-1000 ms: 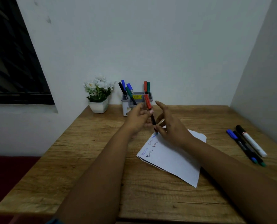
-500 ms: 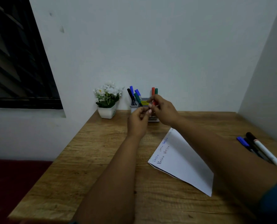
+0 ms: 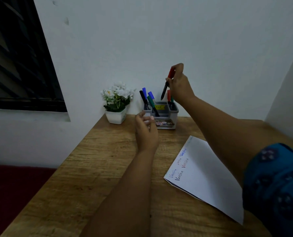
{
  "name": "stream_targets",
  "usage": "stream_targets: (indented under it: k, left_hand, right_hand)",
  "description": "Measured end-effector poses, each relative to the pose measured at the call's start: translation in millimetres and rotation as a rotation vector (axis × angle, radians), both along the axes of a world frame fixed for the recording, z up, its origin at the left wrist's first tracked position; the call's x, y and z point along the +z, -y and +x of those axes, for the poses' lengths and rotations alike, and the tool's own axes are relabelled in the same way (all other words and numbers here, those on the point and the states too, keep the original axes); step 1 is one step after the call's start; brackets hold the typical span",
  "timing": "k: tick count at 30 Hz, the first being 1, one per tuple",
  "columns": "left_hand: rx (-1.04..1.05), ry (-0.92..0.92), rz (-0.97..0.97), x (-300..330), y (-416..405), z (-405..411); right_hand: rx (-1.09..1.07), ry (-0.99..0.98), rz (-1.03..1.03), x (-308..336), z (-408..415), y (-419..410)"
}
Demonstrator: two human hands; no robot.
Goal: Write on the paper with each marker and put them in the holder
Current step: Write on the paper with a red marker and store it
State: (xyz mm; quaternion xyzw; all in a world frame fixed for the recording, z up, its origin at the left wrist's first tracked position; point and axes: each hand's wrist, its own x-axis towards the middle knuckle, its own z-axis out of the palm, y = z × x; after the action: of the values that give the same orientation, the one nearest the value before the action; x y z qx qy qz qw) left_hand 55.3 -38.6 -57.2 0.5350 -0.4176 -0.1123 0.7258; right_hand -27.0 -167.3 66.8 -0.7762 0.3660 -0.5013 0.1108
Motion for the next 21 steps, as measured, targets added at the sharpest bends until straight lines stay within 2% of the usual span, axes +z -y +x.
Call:
stream_targets:
  k: [6,12,21]
  left_hand:
    - [0.012,-0.016,0.035,-3,1,1]
    - [0.014,-0.008,0.07,-3,2,-1]
    - [0.012,0.059,0.152,-1,-3,-2]
  right_hand:
    - [-0.04,-0.098,0.04,-16,14,31]
    - [-0.006,-0.399,0.023,-28,21,44]
    - [-0.014,-0.398,0.073,-30,30,51]
